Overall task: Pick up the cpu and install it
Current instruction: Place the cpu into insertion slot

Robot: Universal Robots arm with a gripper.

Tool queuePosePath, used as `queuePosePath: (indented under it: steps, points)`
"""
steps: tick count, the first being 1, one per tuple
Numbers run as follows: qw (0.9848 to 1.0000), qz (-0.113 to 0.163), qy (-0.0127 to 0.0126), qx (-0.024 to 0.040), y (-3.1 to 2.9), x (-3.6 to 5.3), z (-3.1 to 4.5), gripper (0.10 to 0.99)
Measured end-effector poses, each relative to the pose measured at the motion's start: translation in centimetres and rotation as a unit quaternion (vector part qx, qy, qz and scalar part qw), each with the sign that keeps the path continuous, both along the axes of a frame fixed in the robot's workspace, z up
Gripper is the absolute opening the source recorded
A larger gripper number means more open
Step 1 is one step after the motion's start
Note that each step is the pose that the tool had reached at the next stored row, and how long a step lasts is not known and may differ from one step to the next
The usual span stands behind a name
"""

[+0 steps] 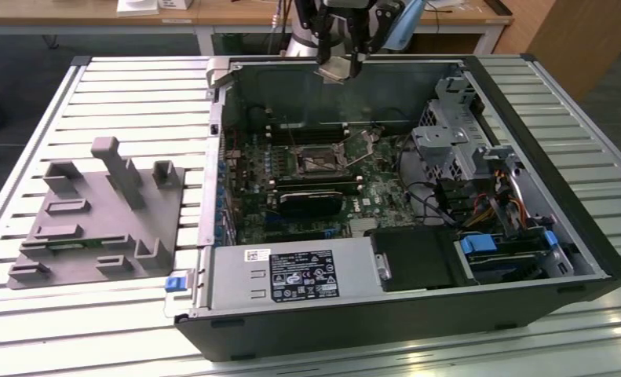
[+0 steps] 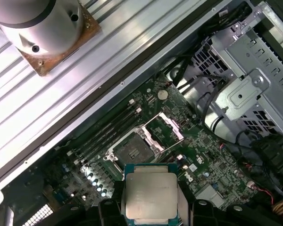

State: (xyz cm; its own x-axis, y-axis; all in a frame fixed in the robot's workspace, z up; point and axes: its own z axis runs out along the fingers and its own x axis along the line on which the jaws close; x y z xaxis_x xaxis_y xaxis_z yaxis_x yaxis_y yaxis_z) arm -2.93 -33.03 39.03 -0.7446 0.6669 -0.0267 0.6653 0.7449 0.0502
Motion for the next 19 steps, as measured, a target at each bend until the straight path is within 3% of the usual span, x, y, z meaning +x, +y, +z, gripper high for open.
queuePosePath:
  steps: [9, 19]
  points:
    - [0.9994, -0.033, 0.0000, 0.0000, 0.00, 0.00, -0.04, 0.529]
    - [0.9978, -0.066, 0.0000, 0.0000, 0.00, 0.00, -0.07, 0.529]
